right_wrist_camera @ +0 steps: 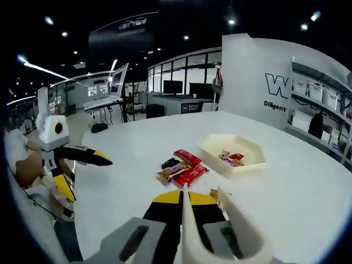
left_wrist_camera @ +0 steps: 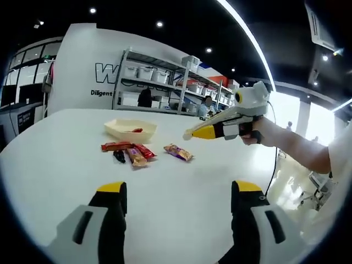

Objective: Place the target food into the container with the food tongs after gripping and lifting it, then release it inside without dropping or visibly crushing the food.

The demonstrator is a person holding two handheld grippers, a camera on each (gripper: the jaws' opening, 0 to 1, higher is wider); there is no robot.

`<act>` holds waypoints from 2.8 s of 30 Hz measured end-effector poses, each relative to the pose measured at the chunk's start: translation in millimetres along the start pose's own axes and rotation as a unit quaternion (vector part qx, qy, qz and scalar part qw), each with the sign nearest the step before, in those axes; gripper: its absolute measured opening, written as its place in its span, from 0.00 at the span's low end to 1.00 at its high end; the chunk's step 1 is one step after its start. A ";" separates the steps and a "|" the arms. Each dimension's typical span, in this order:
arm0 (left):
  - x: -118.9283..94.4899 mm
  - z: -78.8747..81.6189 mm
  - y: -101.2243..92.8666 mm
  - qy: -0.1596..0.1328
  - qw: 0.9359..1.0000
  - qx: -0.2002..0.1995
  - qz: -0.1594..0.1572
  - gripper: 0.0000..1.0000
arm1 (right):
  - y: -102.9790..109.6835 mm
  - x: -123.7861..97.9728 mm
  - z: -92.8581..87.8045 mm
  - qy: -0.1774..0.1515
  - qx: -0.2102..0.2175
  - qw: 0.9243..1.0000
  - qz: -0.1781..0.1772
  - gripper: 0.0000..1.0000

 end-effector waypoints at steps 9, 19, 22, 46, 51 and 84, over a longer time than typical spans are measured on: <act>12.7 1.2 -18.2 -0.015 0.996 0.042 -0.083 0.66 | 43.2 -8.9 -6.5 0.002 -0.032 0.995 0.090 0.00; 15.5 7.2 -31.2 -0.042 0.988 0.047 -0.143 0.52 | 62.6 -15.3 -26.9 -0.004 -0.045 0.984 0.172 0.00; 15.2 9.5 -33.4 -0.050 0.985 0.040 -0.161 0.49 | 65.3 -15.8 -32.6 -0.004 -0.039 0.981 0.191 0.00; 11.4 16.6 -35.2 -0.100 0.964 0.028 -0.245 0.11 | 77.5 -26.9 -39.3 -0.017 -0.037 0.965 0.259 0.00; 10.0 18.8 -32.2 -0.115 0.959 0.028 -0.257 0.07 | 78.6 -27.7 -38.0 -0.019 -0.021 0.963 0.267 0.00; 2.7 40.2 -41.3 -0.208 0.925 -0.036 -0.317 0.03 | 71.1 -37.9 -32.9 -0.044 0.083 0.953 0.287 0.07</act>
Point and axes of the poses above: the point that each gripper's makers call its tool centre point, and the gripper's own axes: x roughly forward along the fingers, y roughly to its left, z roughly out of its top, the point moved 7 cm from there along -x, roughly backward along the fingers, and after that the axes turned 13 degrees about x, right-handed, at the moved point
